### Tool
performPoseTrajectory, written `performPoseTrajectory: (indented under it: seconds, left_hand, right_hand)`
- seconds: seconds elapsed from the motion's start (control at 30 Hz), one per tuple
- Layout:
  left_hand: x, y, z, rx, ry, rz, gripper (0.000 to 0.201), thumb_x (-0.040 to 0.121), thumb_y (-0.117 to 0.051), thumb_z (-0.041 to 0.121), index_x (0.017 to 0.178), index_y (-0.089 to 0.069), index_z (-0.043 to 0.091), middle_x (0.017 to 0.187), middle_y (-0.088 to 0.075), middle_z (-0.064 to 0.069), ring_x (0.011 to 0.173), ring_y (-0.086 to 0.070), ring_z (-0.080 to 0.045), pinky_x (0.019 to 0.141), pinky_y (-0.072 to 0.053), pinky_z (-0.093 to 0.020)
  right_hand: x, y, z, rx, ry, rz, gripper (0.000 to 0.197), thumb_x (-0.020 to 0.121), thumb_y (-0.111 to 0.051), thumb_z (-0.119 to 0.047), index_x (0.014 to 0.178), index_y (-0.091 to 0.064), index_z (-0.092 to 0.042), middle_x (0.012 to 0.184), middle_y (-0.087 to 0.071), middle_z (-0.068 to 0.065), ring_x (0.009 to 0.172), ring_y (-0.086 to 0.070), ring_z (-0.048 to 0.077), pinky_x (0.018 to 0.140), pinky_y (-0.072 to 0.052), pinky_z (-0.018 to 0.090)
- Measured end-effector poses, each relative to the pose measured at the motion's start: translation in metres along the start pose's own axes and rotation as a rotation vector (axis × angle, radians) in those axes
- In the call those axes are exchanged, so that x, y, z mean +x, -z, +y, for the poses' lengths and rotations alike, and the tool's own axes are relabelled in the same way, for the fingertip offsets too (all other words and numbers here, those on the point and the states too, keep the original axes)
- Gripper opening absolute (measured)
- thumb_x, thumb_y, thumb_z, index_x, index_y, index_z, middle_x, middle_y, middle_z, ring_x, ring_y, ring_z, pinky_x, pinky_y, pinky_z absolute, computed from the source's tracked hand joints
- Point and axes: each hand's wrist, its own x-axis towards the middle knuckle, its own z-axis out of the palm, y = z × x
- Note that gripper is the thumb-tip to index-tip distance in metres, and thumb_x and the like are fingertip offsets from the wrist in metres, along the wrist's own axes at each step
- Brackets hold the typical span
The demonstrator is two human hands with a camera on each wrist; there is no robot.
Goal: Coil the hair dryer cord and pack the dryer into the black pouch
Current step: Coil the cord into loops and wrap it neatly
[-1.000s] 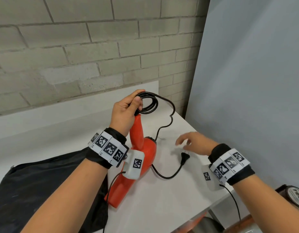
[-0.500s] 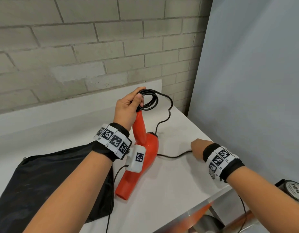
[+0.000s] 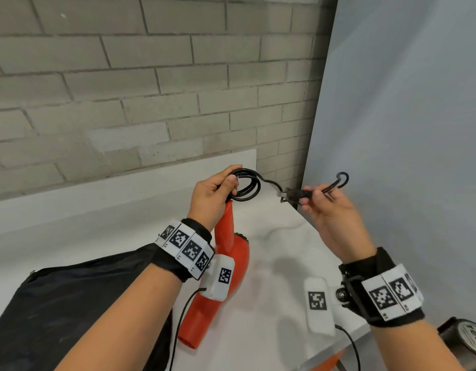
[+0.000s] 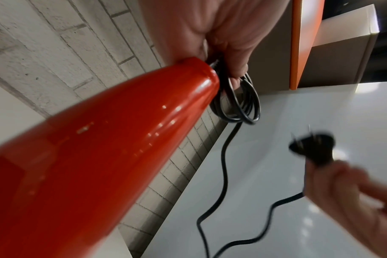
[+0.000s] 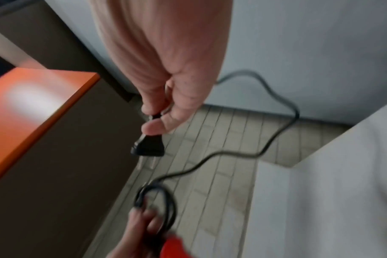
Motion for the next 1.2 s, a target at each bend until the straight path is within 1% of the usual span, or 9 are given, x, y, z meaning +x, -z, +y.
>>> performPoseTrajectory:
  seconds: [0.07, 0.2, 0.37, 0.5, 0.63, 0.83, 1.0, 1.07, 1.2]
  left_hand:
    - [0.001, -0.005, -0.001, 0.005, 0.002, 0.007, 0.027, 0.092, -0.046, 0.006, 0.112, -0.058, 0.019, 0.052, -0.055, 0.012, 0.051, -0.048, 0.001, 0.057, -0.039, -0.006]
    - [0.004, -0.009, -0.002, 0.063, 0.001, 0.027, 0.027, 0.091, -0.049, 0.010, 0.096, -0.064, 0.032, 0.055, -0.056, 0.010, 0.057, -0.049, 0.000, 0.061, -0.041, -0.010]
    - [0.007, -0.017, -0.002, 0.110, -0.001, 0.029, 0.028, 0.090, -0.049, 0.008, 0.101, -0.062, 0.030, 0.066, -0.050, 0.001, 0.072, -0.053, -0.008, 0.076, -0.044, -0.013]
    - [0.010, -0.021, -0.002, 0.128, 0.016, 0.031, 0.028, 0.090, -0.048, 0.007, 0.106, -0.060, 0.026, 0.068, -0.048, 0.001, 0.071, -0.052, -0.006, 0.073, -0.044, -0.011]
    - [0.012, -0.024, -0.004, 0.166, 0.004, 0.063, 0.027, 0.090, -0.048, 0.008, 0.111, -0.059, 0.022, 0.067, -0.048, 0.001, 0.063, -0.050, 0.006, 0.068, -0.043, -0.006]
    - [0.006, -0.046, -0.002, 0.142, -0.025, 0.030, 0.030, 0.090, -0.047, 0.003, 0.116, -0.056, 0.013, 0.067, -0.047, -0.003, 0.058, -0.050, 0.004, 0.063, -0.043, -0.007]
    - [0.004, -0.057, 0.000, 0.097, -0.033, 0.045, 0.030, 0.090, -0.046, 0.003, 0.113, -0.057, 0.019, 0.066, -0.048, -0.004, 0.060, -0.050, 0.000, 0.065, -0.045, -0.011]
    - [0.006, -0.057, -0.001, 0.061, -0.013, 0.050, 0.030, 0.091, -0.045, 0.005, 0.111, -0.057, 0.023, 0.065, -0.048, -0.004, 0.060, -0.049, -0.003, 0.066, -0.045, -0.013]
    - [0.010, -0.057, -0.004, -0.018, 0.027, 0.042, 0.030, 0.092, -0.042, 0.003, 0.114, -0.057, 0.017, 0.054, -0.053, 0.009, 0.056, -0.048, -0.003, 0.062, -0.045, -0.013]
  right_hand:
    - [-0.003, -0.020, 0.007, -0.016, 0.086, -0.088, 0.016, 0.060, -0.070, -0.019, 0.072, -0.061, -0.015, 0.064, -0.069, -0.001, 0.060, -0.066, 0.009, 0.061, -0.054, 0.017]
    - [0.004, -0.044, 0.028, -0.209, 0.229, -0.086, 0.026, 0.080, -0.054, 0.017, 0.076, -0.051, -0.009, 0.058, -0.069, -0.001, 0.057, -0.066, 0.009, 0.061, -0.055, 0.020]
    - [0.016, -0.042, 0.048, -0.528, 0.401, -0.076, 0.025, 0.073, -0.064, -0.005, 0.068, -0.057, -0.028, 0.071, -0.057, -0.011, 0.069, -0.057, 0.003, 0.066, -0.048, 0.015]
    - [0.024, -0.045, 0.045, -0.793, 0.618, -0.115, 0.010, 0.076, -0.065, 0.002, 0.071, -0.057, 0.000, 0.074, -0.044, -0.008, 0.074, -0.049, -0.012, 0.063, -0.038, 0.001]
    - [0.039, -0.043, 0.042, -0.862, 0.606, -0.116, 0.015, 0.079, -0.064, -0.002, 0.071, -0.051, -0.005, 0.073, -0.037, -0.016, 0.070, -0.046, -0.009, 0.064, -0.035, 0.003]
    - [0.058, -0.041, 0.044, -0.907, 0.465, 0.058, 0.042, 0.074, -0.057, 0.000, 0.067, -0.027, -0.028, 0.070, -0.030, -0.013, 0.060, -0.035, 0.001, 0.055, -0.033, 0.013]
    - [0.064, -0.041, 0.038, -0.822, 0.358, 0.041, 0.021, 0.077, -0.052, -0.001, 0.079, -0.037, -0.015, 0.080, -0.046, 0.005, 0.065, -0.041, 0.014, 0.056, -0.035, 0.020]
    - [0.067, -0.043, 0.038, -0.813, 0.379, 0.029, 0.023, 0.077, -0.052, 0.000, 0.082, -0.037, -0.017, 0.083, -0.049, 0.008, 0.068, -0.045, 0.015, 0.056, -0.037, 0.017]
    - [0.073, -0.046, 0.037, -0.767, 0.355, 0.028, 0.035, 0.075, -0.051, 0.003, 0.084, -0.036, -0.028, 0.091, -0.054, 0.010, 0.079, -0.055, 0.025, 0.063, -0.049, 0.030]
